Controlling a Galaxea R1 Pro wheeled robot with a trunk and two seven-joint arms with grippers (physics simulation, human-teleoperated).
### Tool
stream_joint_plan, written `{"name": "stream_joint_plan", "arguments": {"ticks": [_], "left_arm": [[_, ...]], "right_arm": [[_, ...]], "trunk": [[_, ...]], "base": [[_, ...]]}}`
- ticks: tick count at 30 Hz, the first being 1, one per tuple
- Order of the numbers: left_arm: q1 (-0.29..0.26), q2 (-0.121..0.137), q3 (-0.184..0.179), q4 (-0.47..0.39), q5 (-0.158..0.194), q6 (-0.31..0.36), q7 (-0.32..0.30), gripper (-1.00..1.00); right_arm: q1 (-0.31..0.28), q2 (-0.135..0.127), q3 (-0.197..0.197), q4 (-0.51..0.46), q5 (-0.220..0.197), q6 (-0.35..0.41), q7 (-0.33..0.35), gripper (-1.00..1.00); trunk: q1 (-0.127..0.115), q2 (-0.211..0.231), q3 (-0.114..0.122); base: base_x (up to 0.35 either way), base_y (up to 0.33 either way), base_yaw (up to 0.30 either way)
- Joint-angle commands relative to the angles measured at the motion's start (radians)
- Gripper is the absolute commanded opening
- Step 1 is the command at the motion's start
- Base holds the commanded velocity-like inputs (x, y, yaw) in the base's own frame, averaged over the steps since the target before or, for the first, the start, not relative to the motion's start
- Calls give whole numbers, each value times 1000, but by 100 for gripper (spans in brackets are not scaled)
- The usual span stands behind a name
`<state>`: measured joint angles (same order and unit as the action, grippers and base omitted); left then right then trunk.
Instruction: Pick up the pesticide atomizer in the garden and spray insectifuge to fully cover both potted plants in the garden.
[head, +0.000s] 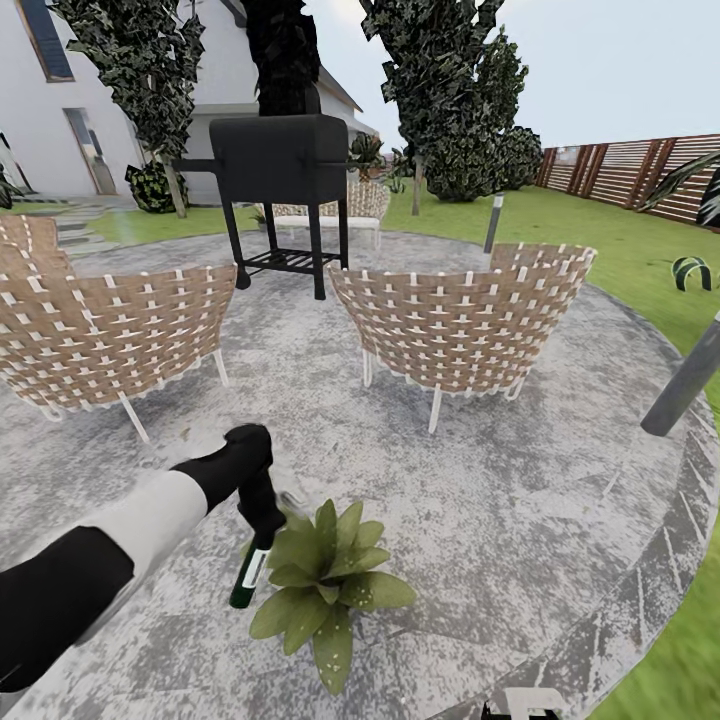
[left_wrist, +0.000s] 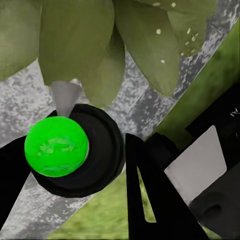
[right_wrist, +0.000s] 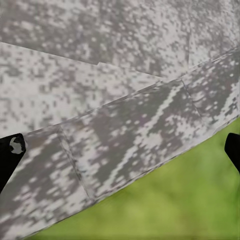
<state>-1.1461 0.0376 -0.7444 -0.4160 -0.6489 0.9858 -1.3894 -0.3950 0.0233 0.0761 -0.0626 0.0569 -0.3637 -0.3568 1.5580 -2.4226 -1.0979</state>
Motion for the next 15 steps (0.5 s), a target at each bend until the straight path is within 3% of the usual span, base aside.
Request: {"name": "stream_joint_plan", "arguments": {"ticks": [1,4,6,8,9,10,12,15], "left_arm": [[2,-6,0,-7,-29,11,-11,-100],[4,-46,2,-3,-48,11,-11,-100],[5,-49,2,0,-50,11,-11,-100],[7,-31,4,2,-51,10,-11,-100],[10,-9,5,2,-49,9,-12,-100],[14,32,5,3,-46,4,-13,-100],[27,70,6,2,-42,-1,-14,-100],[60,81,6,2,-44,-5,-14,-100]], "right_arm": [[-1,1,8,1,6,2,-10,100],[-1,0,8,1,6,2,-10,100],[-1,0,8,1,6,2,-10,100],[-1,0,8,1,6,2,-10,100],[-1,1,8,1,6,2,-10,100],[-1,0,8,1,6,2,-10,100],[-1,0,8,1,6,2,-10,100],[-1,1,8,1,6,2,-10,100]], "trunk": [[0,0,-1],[0,0,-1],[0,0,-1],[0,0,-1],[0,0,-1],[0,0,-1],[0,0,-1],[0,0,-1]], "base": [[0,0,0],[0,0,0],[0,0,0],[0,0,0],[0,0,0],[0,0,0],[0,0,0],[0,0,0]]}}
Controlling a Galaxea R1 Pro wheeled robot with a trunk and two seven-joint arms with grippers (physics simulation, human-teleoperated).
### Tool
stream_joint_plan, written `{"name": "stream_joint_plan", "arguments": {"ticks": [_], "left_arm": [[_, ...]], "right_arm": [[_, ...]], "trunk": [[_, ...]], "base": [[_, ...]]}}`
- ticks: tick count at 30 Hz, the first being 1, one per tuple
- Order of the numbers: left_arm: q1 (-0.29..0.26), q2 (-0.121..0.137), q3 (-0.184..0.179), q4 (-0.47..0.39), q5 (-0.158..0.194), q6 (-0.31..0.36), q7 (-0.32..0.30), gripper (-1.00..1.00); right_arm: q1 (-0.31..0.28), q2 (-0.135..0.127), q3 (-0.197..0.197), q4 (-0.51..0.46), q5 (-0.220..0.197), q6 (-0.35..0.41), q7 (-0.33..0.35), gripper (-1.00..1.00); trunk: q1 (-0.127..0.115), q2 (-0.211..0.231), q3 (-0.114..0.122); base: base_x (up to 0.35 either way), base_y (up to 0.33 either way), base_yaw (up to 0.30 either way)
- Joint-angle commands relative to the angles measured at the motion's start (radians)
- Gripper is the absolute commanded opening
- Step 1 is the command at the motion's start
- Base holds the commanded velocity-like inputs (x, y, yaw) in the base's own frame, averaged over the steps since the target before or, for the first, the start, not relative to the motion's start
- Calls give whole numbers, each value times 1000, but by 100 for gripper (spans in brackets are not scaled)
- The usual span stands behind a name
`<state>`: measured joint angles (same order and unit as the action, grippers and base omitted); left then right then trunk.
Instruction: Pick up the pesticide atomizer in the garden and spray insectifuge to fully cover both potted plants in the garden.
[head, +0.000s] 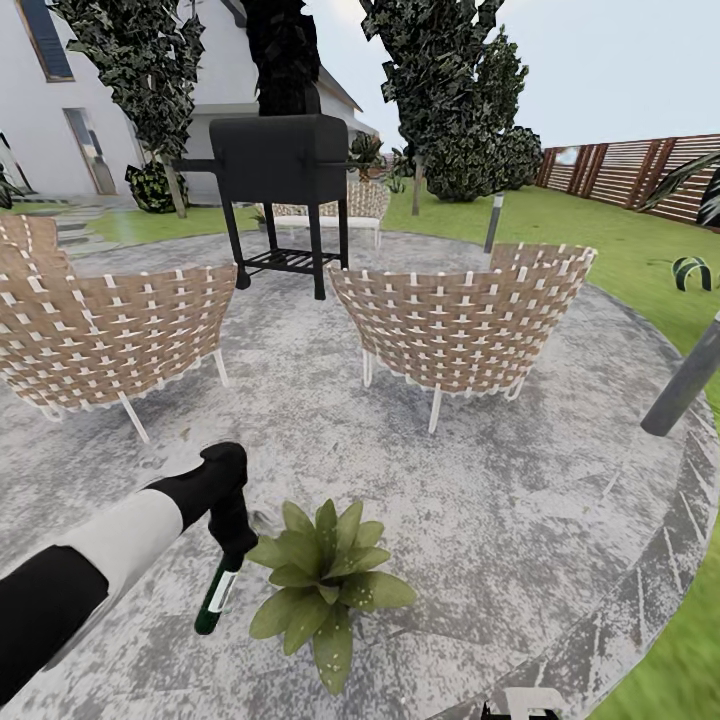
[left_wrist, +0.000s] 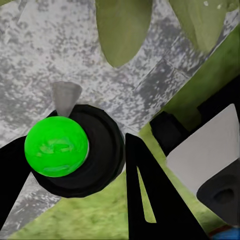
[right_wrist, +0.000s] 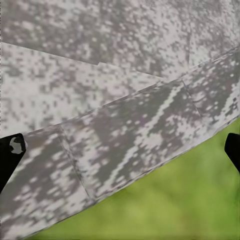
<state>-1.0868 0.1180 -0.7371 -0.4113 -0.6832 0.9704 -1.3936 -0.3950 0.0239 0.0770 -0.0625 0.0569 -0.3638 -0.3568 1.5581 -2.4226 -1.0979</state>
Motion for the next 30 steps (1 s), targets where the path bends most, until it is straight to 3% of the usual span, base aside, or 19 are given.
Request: {"name": "stream_joint_plan", "arguments": {"ticks": [1,11,26,30], "left_arm": [[6,-2,-2,-3,-9,10,-10,-100],[14,-54,-2,-4,-8,22,-10,-100],[44,-43,1,-2,-16,21,1,-100],[54,-27,3,-2,-17,22,5,-100]], "right_arm": [[-1,0,7,1,6,2,-10,100],[-1,0,7,1,6,1,-10,100],[-1,-1,7,1,6,2,-10,100],[-1,0,7,1,6,2,-10,100]], "trunk": [[0,0,-1],[0,0,-1],[0,0,-1],[0,0,-1]], "base": [[0,0,0],[0,0,0],[-106,78,0],[-2,2,0]]}}
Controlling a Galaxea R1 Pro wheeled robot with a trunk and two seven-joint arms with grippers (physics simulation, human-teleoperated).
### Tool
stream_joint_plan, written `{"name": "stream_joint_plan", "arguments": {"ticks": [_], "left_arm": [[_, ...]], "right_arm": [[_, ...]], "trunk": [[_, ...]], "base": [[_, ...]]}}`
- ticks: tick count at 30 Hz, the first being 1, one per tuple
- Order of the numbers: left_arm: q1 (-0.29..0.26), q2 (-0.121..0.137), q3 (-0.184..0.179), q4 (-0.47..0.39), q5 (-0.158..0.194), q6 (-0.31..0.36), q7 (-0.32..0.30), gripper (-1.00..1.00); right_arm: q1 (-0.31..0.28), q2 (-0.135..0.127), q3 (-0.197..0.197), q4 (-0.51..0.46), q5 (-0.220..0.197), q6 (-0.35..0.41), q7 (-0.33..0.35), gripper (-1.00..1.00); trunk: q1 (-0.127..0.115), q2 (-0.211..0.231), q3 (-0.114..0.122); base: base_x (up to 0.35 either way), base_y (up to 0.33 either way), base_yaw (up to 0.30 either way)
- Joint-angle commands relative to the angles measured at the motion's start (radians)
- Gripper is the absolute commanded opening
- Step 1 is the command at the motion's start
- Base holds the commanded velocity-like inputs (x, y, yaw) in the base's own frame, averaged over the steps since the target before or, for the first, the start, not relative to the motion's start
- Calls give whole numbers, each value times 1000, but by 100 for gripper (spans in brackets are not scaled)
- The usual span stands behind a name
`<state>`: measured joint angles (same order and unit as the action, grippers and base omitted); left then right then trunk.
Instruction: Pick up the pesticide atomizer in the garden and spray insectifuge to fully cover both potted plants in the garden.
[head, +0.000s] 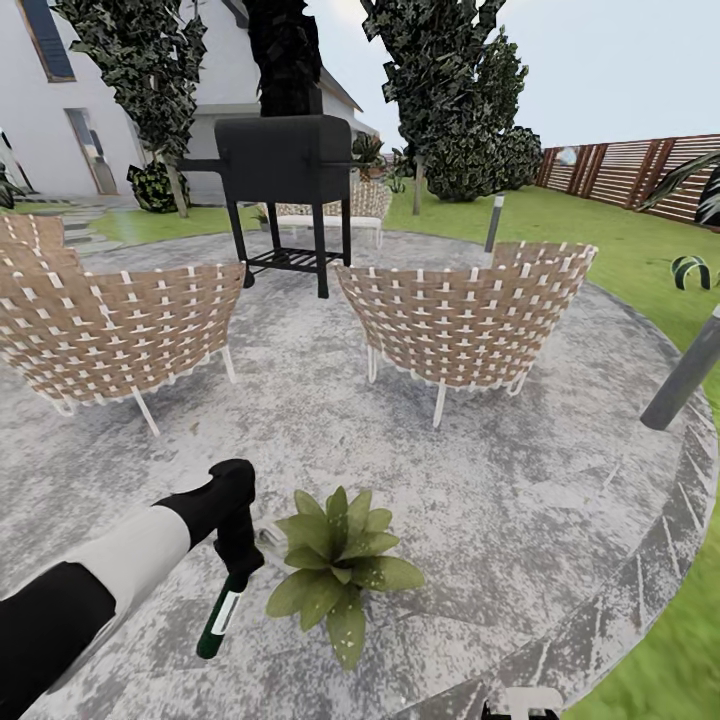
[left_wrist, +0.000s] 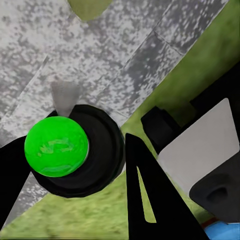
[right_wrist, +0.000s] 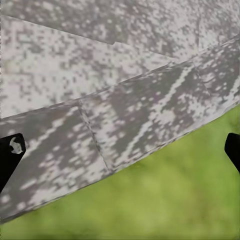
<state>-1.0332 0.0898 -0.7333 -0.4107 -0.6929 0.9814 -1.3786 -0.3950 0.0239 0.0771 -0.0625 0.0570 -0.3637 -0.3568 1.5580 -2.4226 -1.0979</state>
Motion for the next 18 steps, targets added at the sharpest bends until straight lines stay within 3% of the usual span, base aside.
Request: {"name": "stream_joint_plan", "arguments": {"ticks": [1,14,17,18], "left_arm": [[0,4,0,-4,-8,11,-10,-100],[-59,3,0,-16,-10,13,-15,-100],[-59,-14,-4,-18,-10,13,-17,-100],[-60,-32,-6,-19,-11,13,-17,-100]], "right_arm": [[-1,0,7,1,6,1,-10,100],[-1,0,7,1,6,1,-10,100],[-1,0,7,1,6,1,-10,100],[-1,0,7,1,6,1,-10,100]], "trunk": [[0,0,-1],[0,0,-1],[0,0,-1],[0,0,-1]], "base": [[0,0,0],[0,0,0],[0,0,0],[0,0,0]]}}
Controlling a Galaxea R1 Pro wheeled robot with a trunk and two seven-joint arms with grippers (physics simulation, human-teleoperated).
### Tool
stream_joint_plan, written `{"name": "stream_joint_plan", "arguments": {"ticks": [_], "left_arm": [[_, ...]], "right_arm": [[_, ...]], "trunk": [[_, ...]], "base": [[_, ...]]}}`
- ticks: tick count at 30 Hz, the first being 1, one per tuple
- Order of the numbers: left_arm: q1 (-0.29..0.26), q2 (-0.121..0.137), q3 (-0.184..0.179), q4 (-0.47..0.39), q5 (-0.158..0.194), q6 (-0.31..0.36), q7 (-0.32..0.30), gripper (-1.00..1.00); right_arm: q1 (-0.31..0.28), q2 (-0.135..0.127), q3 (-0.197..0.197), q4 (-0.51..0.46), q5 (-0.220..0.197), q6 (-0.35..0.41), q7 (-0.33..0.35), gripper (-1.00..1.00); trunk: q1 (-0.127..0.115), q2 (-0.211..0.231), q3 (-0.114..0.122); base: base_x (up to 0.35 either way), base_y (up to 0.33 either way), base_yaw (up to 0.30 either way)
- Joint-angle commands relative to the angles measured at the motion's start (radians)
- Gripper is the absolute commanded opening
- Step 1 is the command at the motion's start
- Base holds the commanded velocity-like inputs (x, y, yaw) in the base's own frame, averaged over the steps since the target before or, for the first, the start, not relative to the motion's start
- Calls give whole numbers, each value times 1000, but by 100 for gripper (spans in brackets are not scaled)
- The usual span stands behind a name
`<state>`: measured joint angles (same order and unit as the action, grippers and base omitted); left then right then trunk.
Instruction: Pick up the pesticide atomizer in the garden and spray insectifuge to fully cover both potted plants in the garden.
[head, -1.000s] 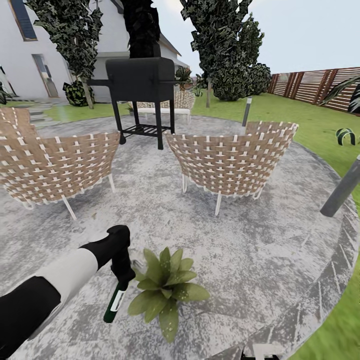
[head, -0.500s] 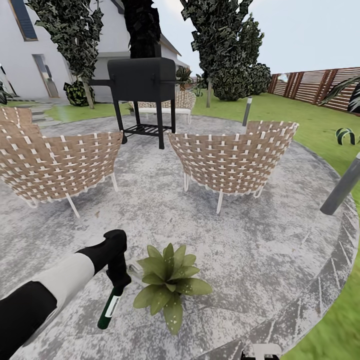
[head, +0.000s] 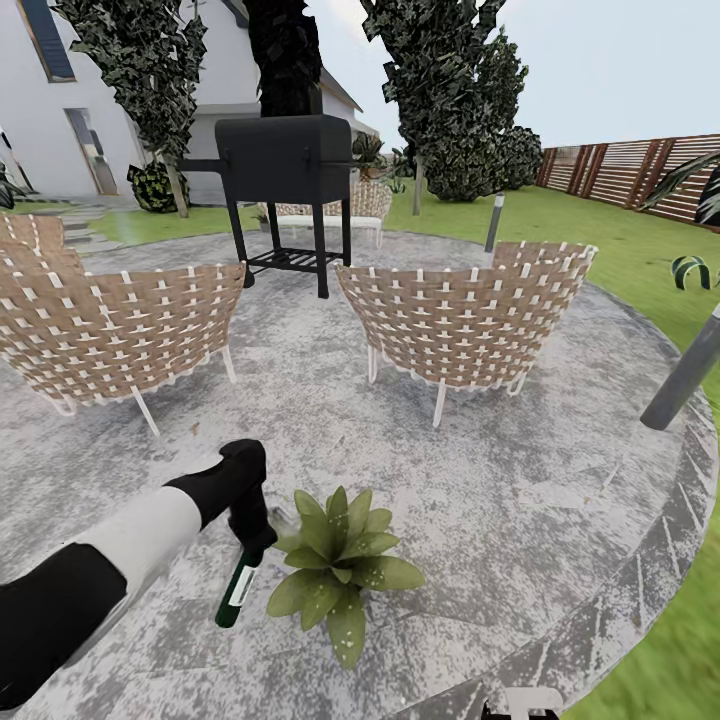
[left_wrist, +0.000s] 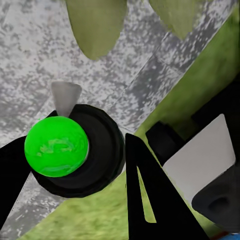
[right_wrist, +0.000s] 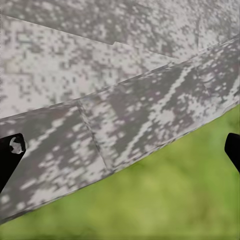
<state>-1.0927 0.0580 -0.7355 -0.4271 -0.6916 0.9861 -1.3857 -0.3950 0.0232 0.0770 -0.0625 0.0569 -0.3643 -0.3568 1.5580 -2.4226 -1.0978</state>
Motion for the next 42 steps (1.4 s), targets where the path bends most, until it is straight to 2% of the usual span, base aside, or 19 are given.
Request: {"name": "stream_joint_plan", "arguments": {"ticks": [1,2,3,6,9,12,13,28,29,32,34,42], "left_arm": [[0,-15,-5,-3,-12,9,-10,-100],[-1,-39,-6,-3,-13,9,-10,-100],[-2,-47,-6,-2,-14,9,-9,-100],[-2,-39,-3,2,-14,8,-8,-100],[-1,15,-2,9,-14,7,-5,-100],[1,44,-1,10,-14,5,-4,-100],[4,45,-1,10,-14,5,-4,-100],[18,34,-9,4,-16,6,-2,-100],[19,31,-8,2,-17,6,-1,-100],[18,-2,-5,-1,-24,7,18,-100],[14,-9,-1,-2,-25,9,30,-100],[30,-3,4,10,-25,6,34,-100]], "right_arm": [[-1,1,7,1,6,2,-10,100],[-1,1,7,1,6,2,-10,100],[-1,1,7,1,6,2,-10,100],[-1,0,7,1,6,2,-10,100],[-1,0,7,1,6,2,-10,100],[-1,0,7,1,6,2,-10,100],[-1,0,7,1,6,2,-10,100],[-1,0,7,1,6,2,-10,100],[-1,0,7,1,6,2,-10,100],[-1,0,7,1,7,2,-10,100],[-1,0,7,1,7,2,-10,100],[-1,0,7,1,7,2,-10,100]], "trunk": [[0,0,-1],[0,0,-1],[0,0,-1],[0,0,-1],[0,0,-1],[0,0,-1],[0,0,-1],[0,0,-1],[0,0,-1],[0,0,-1],[0,0,-1],[0,0,-1]], "base": [[0,0,0],[0,0,0],[0,0,0],[0,0,0],[0,0,0],[0,0,0],[0,0,0],[70,60,0],[2,1,0],[2,0,0],[78,0,0],[-2,0,0]]}}
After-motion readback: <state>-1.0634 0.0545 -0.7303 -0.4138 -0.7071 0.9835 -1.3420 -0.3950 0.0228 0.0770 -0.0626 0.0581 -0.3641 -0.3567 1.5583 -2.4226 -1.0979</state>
